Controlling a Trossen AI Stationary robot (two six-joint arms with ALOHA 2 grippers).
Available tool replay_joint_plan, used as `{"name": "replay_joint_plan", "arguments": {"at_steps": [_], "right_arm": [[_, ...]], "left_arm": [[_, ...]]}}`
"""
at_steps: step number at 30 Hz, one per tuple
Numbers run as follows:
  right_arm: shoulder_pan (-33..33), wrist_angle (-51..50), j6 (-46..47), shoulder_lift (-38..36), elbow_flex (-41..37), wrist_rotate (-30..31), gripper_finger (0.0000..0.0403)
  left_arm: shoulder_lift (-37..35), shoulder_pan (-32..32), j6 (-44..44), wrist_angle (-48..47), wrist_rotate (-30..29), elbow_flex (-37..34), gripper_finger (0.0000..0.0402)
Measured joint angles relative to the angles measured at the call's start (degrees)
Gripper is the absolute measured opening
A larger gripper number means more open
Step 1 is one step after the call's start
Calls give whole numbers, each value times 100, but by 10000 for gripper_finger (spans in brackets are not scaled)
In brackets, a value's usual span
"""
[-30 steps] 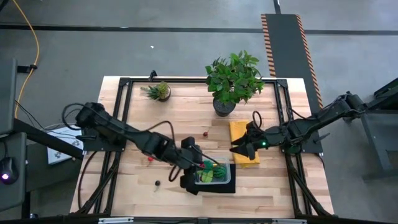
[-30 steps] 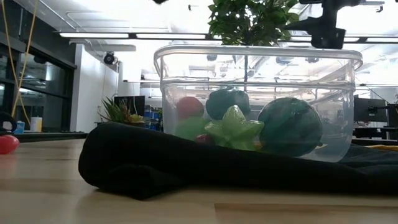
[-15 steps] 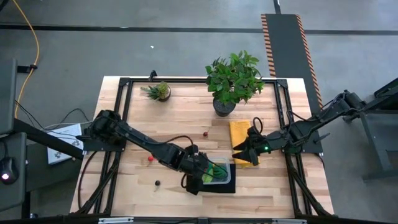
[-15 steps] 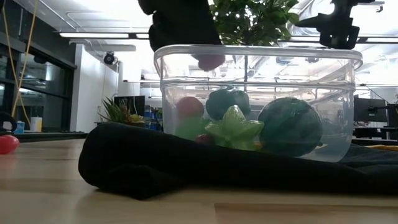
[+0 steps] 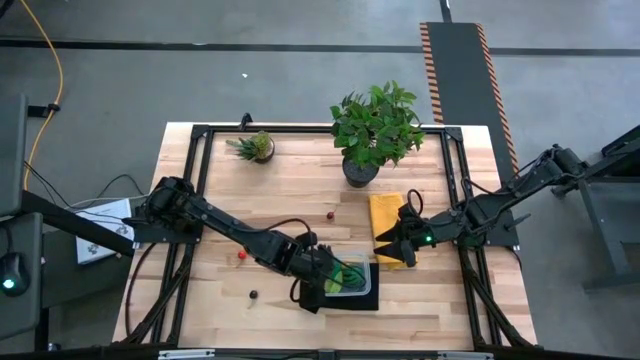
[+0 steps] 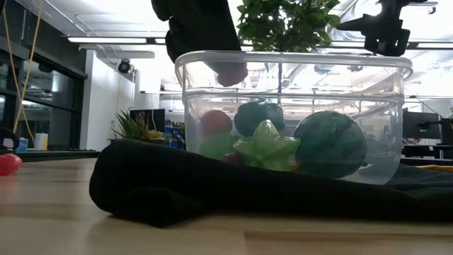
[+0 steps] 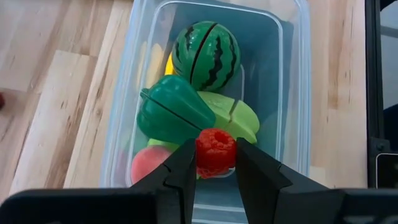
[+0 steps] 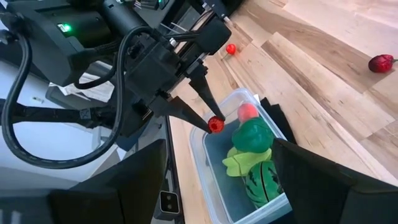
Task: Pick and placing Produce into tupperware
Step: Put the raspberry into the transparent bin, then put the left red cherry into the transparent bin
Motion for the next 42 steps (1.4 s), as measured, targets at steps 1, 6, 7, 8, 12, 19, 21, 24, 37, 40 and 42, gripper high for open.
{"name": "replay_joint_plan", "arguments": {"at_steps": [1, 6, 7, 8, 12, 19, 21, 24, 37, 40, 42], "right_arm": [[0, 0, -2, 0, 0, 0, 282], [0, 0, -4, 0, 0, 0, 282], [0, 0, -6, 0, 0, -1, 282], [0, 0, -15, 0, 0, -1, 282], [0, 0, -108, 0, 0, -2, 282], [0, 0, -145, 0, 0, -4, 282], [0, 0, -153, 0, 0, -4, 282], [-2, 0, -153, 0, 0, -4, 282], [-2, -50, -152, 0, 0, -7, 282], [-2, -101, -135, 2, 0, -7, 282], [0, -104, -129, 2, 0, -7, 282]], "left_arm": [[0, 0, -3, 2, 0, 0, 88], [0, 0, 16, 39, 48, 0, 98], [0, 0, 16, 57, 48, 0, 105], [2, 0, 16, 72, 42, 0, 114], [0, 39, -2, 124, 36, 0, 154], [-10, 114, -124, 274, 174, 0, 180], [-68, 149, -130, 173, 178, 51, 176], [-116, 210, -1, -206, 180, 358, 163], [-789, 169, -15, -3463, -681, 1736, 102], [-1176, 97, -645, -3960, -1053, 1592, 94], [-1406, 24, -1263, -4502, -1336, 1460, 91]]}}
